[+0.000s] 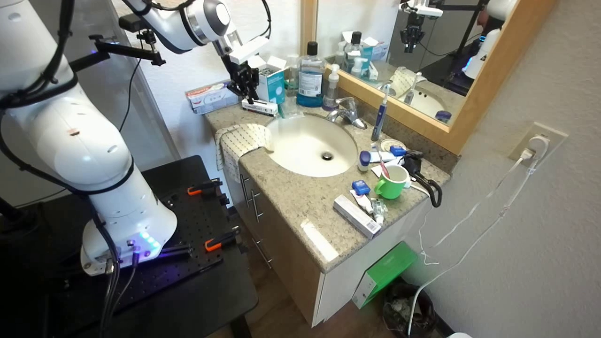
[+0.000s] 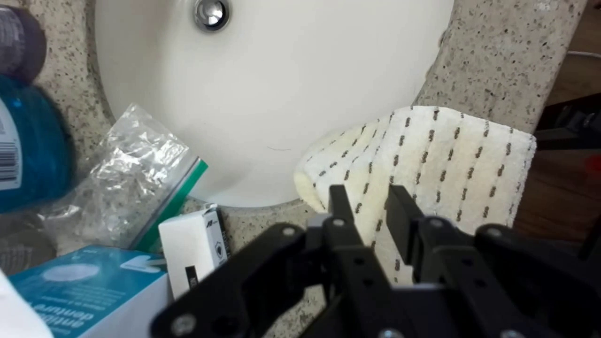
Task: Pick the towel on the counter and put it on the faucet
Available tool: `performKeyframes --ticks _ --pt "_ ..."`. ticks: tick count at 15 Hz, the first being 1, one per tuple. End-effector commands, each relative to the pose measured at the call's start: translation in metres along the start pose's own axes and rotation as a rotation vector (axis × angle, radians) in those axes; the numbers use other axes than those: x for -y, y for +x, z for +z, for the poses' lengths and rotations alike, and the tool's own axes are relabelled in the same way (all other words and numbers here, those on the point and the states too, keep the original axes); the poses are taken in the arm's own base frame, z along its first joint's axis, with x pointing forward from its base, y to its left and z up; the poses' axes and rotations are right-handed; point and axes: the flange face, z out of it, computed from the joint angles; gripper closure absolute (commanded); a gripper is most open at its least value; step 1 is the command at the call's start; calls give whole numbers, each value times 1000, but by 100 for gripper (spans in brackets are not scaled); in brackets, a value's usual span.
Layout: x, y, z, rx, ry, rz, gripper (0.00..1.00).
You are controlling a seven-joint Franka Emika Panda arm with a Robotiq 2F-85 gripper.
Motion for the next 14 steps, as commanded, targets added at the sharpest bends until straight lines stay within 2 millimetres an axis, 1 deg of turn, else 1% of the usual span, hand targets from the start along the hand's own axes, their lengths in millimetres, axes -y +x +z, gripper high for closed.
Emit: performKeyframes --ticks 1,2,6,7,10,14 --pt "14 3 12 3 29 -3 39" --pt "18 2 19 -5 42 -3 30" --pt "36 3 51 -48 113 2 2" --pt "39 3 59 -60 128 3 0" --pt "44 5 83 -91 175 5 0" --pt "42 7 104 -115 213 -22 0"
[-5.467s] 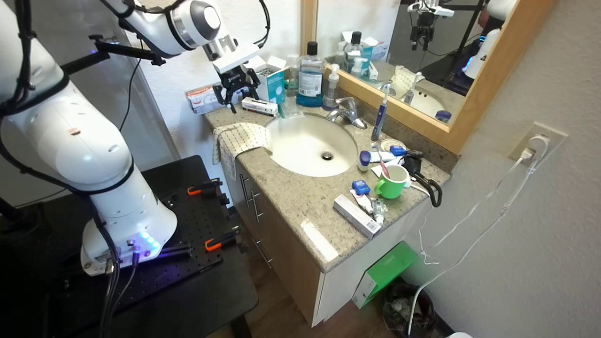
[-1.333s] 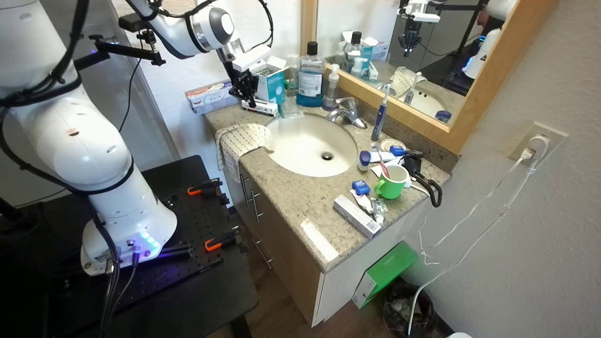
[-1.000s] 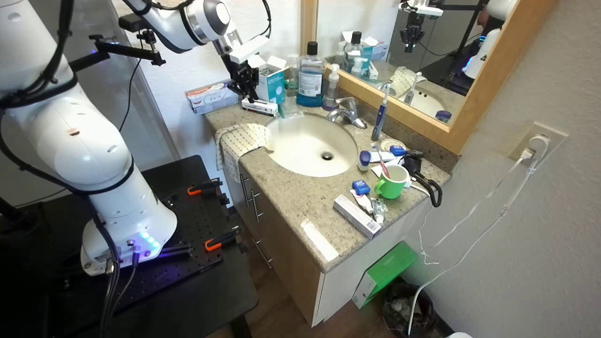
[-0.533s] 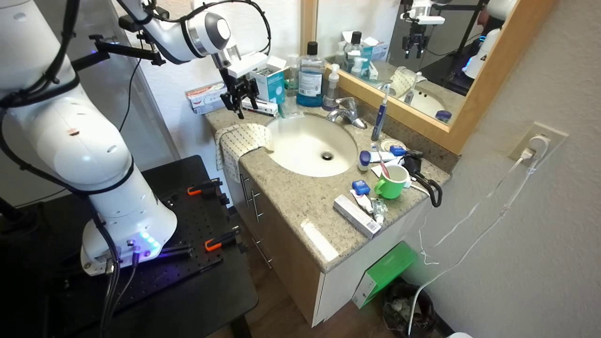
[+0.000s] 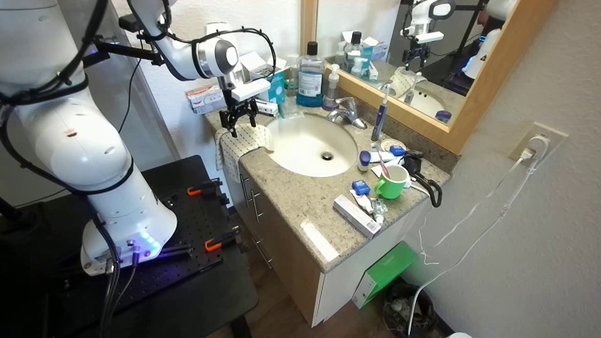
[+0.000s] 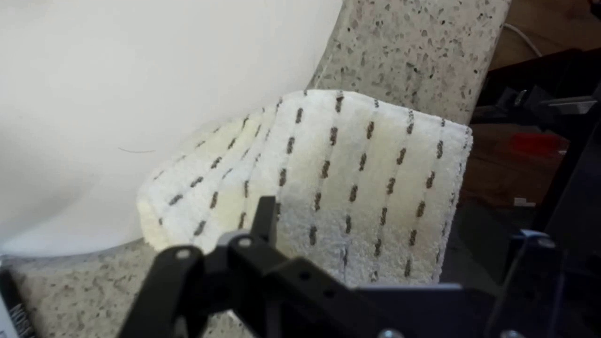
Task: Pick the towel on the counter and put it on the faucet
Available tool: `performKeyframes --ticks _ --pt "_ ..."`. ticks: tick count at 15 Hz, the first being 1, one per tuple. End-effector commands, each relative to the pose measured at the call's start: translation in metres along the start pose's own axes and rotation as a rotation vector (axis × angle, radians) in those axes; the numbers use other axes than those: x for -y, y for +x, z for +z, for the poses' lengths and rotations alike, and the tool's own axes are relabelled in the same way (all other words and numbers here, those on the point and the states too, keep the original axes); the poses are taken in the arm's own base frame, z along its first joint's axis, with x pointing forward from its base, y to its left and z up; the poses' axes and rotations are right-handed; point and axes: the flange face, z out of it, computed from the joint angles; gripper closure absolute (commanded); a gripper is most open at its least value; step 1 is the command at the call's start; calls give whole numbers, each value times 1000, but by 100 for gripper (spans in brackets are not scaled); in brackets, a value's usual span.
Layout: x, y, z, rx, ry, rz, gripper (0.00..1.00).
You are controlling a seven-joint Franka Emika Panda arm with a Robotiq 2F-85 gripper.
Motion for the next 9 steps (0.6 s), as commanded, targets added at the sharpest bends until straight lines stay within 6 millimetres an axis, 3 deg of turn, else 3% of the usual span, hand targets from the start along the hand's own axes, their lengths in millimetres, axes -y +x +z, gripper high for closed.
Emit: performKeyframes --ticks 1,2,3,4,9 --pt "-10 -1 14 -33 17 -26 0" --pt "-11 -1 17 -34 23 -33 0" --pt "-13 -1 19 -35 28 -36 10" --pt "-14 -1 20 -37 32 -38 28" --pt "-24 2 26 -36 43 -68 66"
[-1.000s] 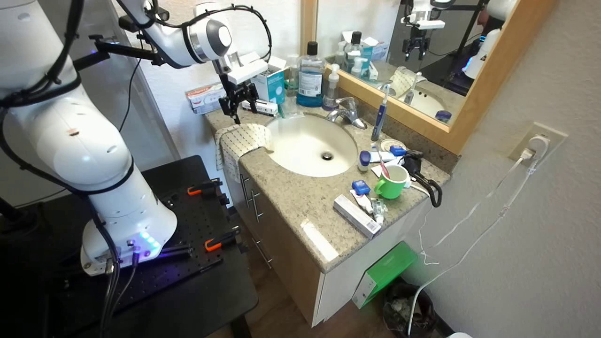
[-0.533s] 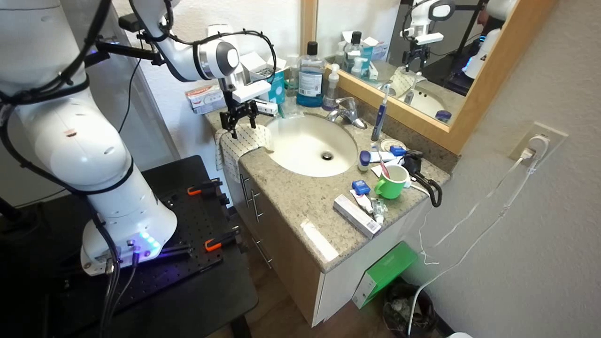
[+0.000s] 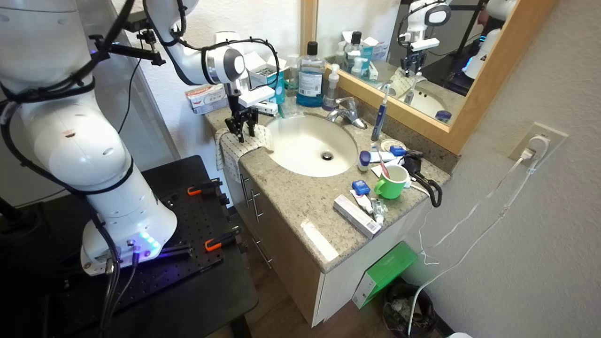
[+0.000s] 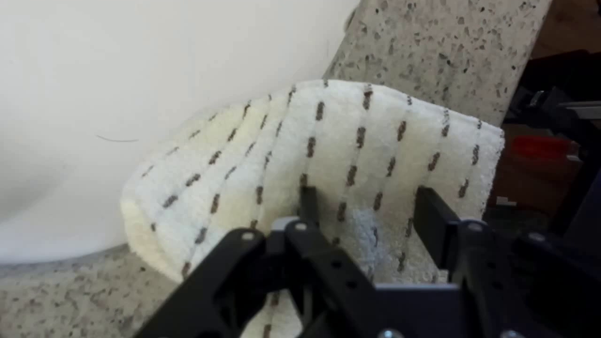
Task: Pick the towel on the counter and put it on the faucet
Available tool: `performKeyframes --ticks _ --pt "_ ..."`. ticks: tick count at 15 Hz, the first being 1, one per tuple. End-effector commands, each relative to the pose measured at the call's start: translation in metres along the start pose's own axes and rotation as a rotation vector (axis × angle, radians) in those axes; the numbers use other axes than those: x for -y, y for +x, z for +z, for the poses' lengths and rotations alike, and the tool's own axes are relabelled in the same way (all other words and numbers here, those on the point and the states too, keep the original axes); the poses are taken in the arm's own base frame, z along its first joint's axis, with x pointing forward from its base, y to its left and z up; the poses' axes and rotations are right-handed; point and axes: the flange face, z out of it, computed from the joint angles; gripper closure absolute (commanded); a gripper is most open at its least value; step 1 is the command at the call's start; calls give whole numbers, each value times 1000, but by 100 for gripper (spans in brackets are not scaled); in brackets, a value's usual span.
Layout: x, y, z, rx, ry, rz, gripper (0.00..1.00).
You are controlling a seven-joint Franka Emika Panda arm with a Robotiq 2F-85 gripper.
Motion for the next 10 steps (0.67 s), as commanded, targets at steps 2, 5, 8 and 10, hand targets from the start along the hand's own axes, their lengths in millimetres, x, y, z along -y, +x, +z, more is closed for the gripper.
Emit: performKeyframes --ticks 2,5,8,10 --pt "-13 1 2 -11 3 -16 82" --pt "-17 1 5 -17 6 -10 95" --pt "-20 1 5 -18 3 -4 96" --pt "-17 1 -4 -11 -4 6 94"
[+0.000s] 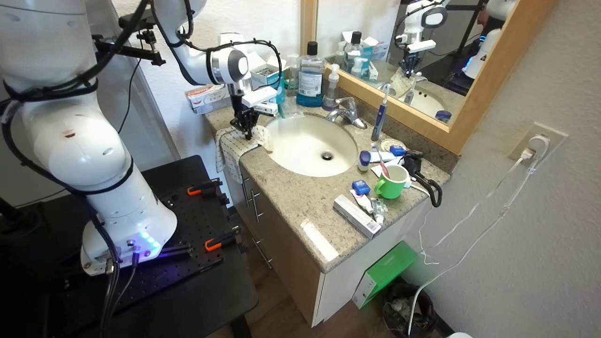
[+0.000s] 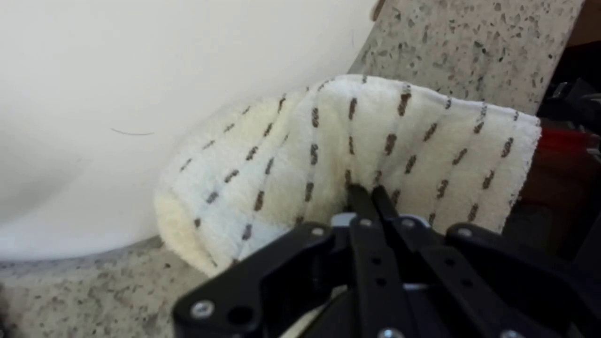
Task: Pick the towel on the counter and put it on the faucet
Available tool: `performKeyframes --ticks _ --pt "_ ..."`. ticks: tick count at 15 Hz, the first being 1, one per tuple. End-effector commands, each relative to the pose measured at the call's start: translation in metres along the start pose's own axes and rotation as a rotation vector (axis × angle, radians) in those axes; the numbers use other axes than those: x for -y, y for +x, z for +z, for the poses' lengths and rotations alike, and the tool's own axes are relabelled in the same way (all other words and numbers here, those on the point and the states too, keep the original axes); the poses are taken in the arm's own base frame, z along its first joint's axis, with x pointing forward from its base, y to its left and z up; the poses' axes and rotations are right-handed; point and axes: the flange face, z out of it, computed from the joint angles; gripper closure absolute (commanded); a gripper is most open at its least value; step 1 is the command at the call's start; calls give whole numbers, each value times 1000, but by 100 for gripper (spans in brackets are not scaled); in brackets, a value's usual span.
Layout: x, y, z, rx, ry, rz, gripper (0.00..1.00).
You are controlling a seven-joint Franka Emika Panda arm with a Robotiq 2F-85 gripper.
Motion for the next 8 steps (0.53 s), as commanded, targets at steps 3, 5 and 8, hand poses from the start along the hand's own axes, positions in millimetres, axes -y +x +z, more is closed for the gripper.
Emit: performKeyframes --ticks 3,5,8 --pt "10 1 -39 32 -57 21 93" --pt "18 2 -69 66 -120 36 93" --pt "23 2 -112 108 -200 54 95"
